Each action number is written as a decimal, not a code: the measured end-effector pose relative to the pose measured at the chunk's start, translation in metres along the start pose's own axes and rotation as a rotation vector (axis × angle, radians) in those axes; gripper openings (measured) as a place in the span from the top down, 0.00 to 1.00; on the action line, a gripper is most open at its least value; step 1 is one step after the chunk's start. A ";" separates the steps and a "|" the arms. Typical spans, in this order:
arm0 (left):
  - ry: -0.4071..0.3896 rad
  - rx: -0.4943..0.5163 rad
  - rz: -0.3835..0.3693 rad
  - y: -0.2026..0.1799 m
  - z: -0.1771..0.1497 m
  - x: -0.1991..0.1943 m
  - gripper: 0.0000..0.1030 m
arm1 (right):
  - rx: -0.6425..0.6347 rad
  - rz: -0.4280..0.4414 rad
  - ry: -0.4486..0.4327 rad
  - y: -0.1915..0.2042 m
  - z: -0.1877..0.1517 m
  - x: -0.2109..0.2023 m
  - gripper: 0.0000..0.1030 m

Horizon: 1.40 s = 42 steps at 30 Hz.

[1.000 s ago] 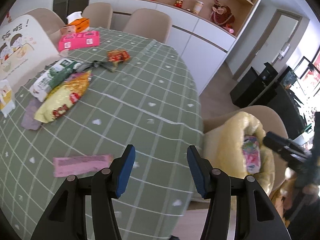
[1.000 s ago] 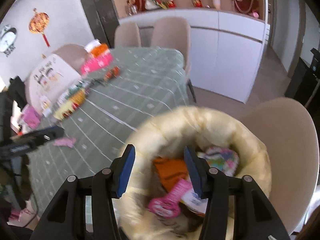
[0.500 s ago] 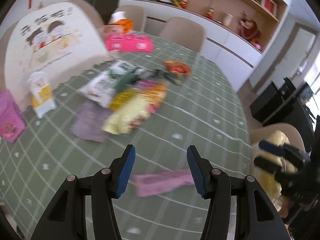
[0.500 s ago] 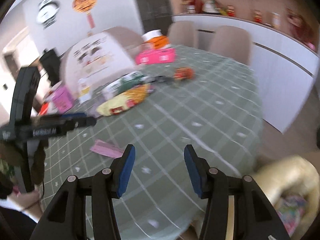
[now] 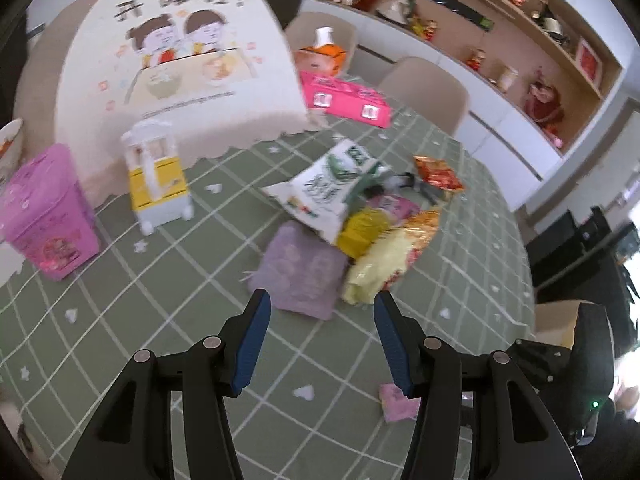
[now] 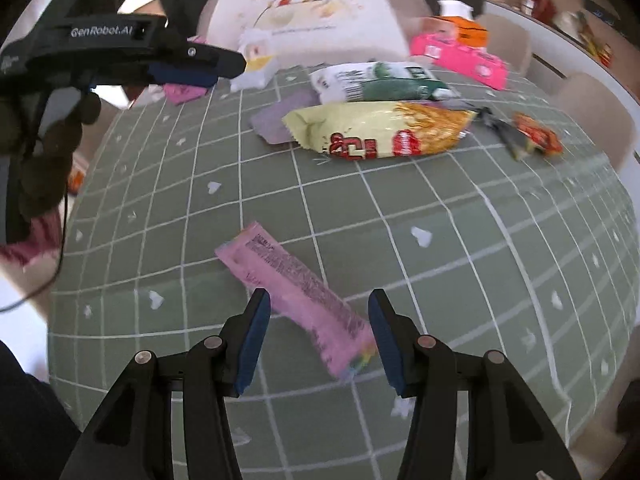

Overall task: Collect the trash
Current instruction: 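Return to the table and grasp the pink wrapper strip with right tool, then grasp the yellow chip bag with left tool while right tool holds pink strip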

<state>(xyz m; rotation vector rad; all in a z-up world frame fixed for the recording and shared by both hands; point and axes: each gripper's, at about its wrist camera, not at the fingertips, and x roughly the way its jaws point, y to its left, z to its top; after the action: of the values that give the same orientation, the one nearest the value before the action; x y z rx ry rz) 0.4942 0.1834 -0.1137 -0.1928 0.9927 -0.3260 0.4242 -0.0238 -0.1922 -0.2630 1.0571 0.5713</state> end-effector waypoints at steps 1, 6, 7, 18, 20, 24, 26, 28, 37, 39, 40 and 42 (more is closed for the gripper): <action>0.002 -0.019 -0.004 0.003 -0.001 0.000 0.47 | -0.010 0.020 0.005 -0.001 0.003 0.003 0.53; 0.012 -0.035 0.027 0.010 0.003 0.008 0.47 | -0.096 0.090 0.019 0.008 0.010 0.014 0.53; 0.013 -0.041 0.029 0.010 0.004 0.010 0.47 | -0.106 0.097 0.026 0.009 0.011 0.016 0.56; 0.037 0.132 -0.045 -0.053 0.021 0.049 0.47 | 0.360 0.127 -0.081 -0.081 0.000 -0.029 0.78; 0.039 0.186 -0.040 -0.067 0.025 0.059 0.47 | 0.409 0.082 -0.098 -0.093 -0.005 -0.041 0.78; 0.058 0.269 -0.014 -0.090 0.034 0.081 0.47 | 0.442 0.029 -0.109 -0.103 -0.014 -0.056 0.78; 0.072 0.307 0.006 -0.095 0.038 0.092 0.47 | 0.460 0.020 -0.112 -0.106 -0.018 -0.060 0.78; 0.099 0.324 0.013 -0.097 0.039 0.102 0.49 | 0.470 0.004 -0.114 -0.104 -0.023 -0.063 0.78; 0.217 0.230 0.010 -0.084 0.017 0.107 0.74 | 0.526 -0.037 -0.151 -0.102 -0.031 -0.076 0.78; 0.196 0.210 -0.001 -0.083 0.014 0.093 0.76 | 0.533 -0.050 -0.159 -0.098 -0.032 -0.080 0.78; 0.185 0.203 -0.010 -0.082 0.012 0.087 0.76 | 0.535 -0.054 -0.163 -0.097 -0.031 -0.083 0.78; 0.152 0.188 -0.031 -0.083 0.012 0.068 0.76 | 0.545 -0.064 -0.177 -0.091 -0.031 -0.089 0.78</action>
<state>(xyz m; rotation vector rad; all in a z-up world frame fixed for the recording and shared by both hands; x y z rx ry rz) 0.5236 0.0815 -0.1353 -0.0128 1.1032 -0.4655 0.4196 -0.1410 -0.1352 0.2277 0.9887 0.2275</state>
